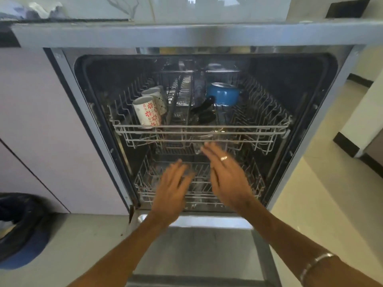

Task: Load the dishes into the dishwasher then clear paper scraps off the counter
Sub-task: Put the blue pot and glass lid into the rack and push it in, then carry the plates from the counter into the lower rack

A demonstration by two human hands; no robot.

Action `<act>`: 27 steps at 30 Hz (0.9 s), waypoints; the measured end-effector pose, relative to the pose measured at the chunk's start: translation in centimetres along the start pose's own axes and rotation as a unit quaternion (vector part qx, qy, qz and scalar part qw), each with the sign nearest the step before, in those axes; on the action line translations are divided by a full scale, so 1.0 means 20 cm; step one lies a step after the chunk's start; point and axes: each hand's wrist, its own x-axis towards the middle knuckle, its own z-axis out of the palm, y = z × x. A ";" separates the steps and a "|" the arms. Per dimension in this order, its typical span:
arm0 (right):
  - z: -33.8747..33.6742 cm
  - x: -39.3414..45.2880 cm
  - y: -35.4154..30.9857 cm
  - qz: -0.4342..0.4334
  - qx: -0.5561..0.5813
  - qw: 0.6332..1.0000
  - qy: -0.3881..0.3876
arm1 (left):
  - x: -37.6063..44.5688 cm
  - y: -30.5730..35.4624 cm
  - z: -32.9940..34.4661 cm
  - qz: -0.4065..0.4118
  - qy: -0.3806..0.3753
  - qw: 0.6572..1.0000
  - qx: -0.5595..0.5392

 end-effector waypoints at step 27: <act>0.34 -0.46 -0.21 0.189 -0.160 0.903 -0.351 | -0.35 0.19 0.01 -0.519 -0.268 0.749 -0.313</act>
